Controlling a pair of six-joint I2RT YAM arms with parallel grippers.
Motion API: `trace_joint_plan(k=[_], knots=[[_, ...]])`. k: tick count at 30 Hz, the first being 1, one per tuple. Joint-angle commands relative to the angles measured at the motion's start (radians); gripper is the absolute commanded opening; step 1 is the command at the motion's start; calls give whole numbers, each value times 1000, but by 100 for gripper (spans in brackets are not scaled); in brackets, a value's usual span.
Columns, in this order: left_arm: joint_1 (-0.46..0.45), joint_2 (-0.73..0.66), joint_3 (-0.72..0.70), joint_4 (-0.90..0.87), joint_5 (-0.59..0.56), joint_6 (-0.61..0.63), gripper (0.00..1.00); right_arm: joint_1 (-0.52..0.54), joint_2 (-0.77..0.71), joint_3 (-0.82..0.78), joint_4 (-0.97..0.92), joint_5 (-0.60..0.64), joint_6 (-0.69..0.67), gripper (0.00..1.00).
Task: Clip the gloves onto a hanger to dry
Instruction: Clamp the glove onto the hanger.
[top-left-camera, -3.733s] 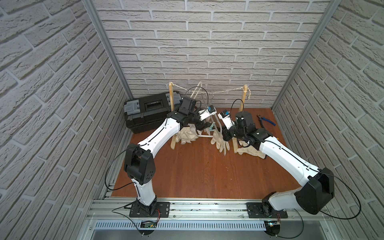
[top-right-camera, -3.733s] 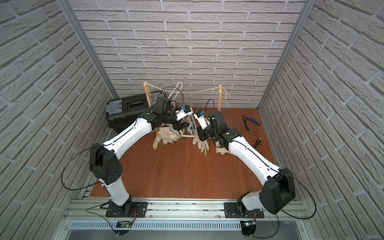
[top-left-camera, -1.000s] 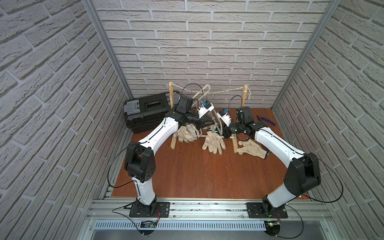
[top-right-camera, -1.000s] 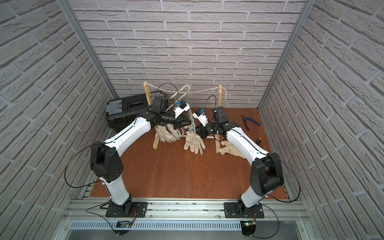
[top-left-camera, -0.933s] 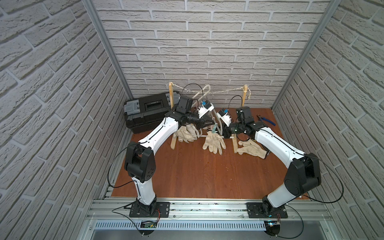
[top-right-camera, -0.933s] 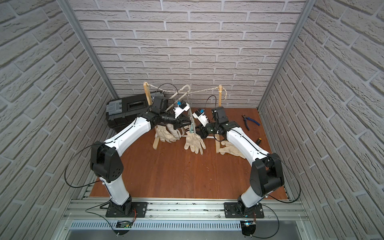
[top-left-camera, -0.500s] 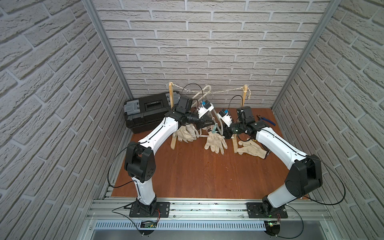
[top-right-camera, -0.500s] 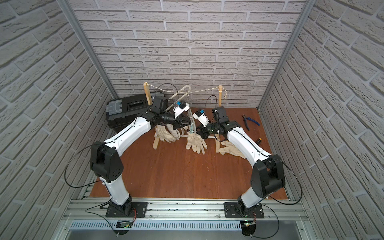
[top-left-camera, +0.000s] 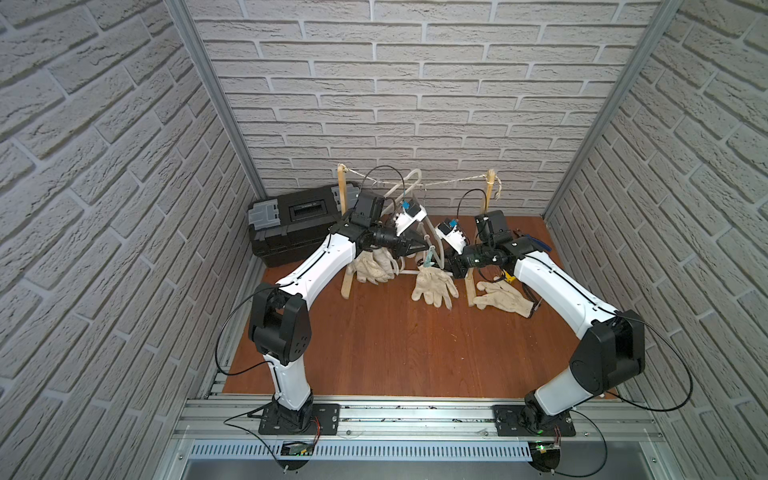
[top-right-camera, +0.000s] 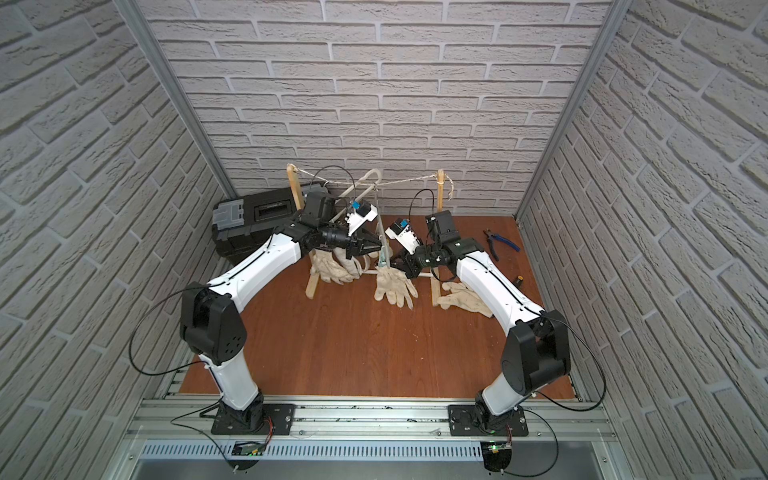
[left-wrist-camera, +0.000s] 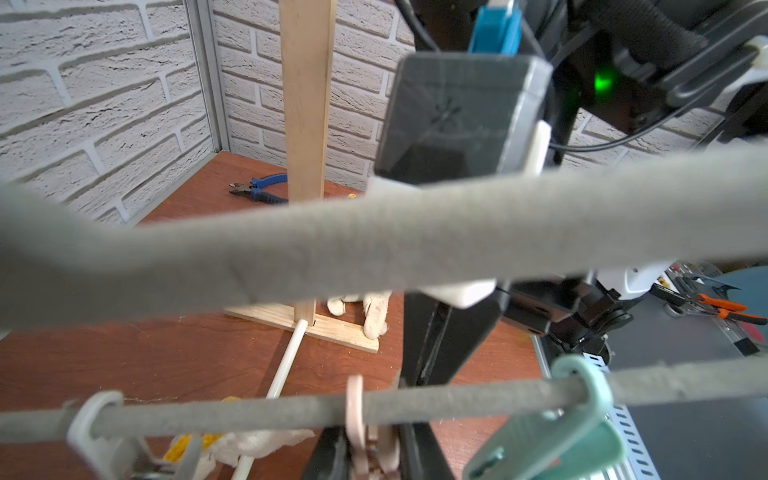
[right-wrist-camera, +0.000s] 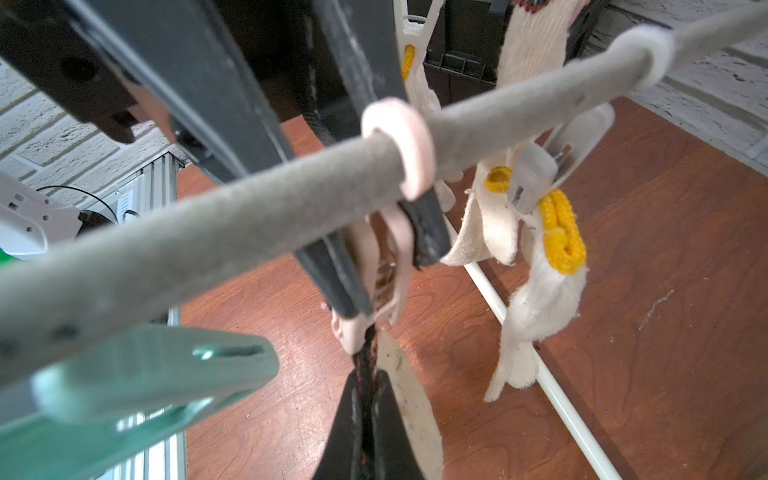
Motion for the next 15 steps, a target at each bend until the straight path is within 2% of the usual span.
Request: trace_joint_plan(k=[1,4,9,15], knots=[[21,6,-4,11,15,-5,21,-12,8,18,22,-12,2,3],[22,9,7,-6,20,-3,21,-12,17,29,12,15,-2,2],[19,23,14,-25,15,6,22,-12,-4,20,90,-66,43,2],[12,30,19,-26,6,9,22,-12,6,56,52,-102,28,3]])
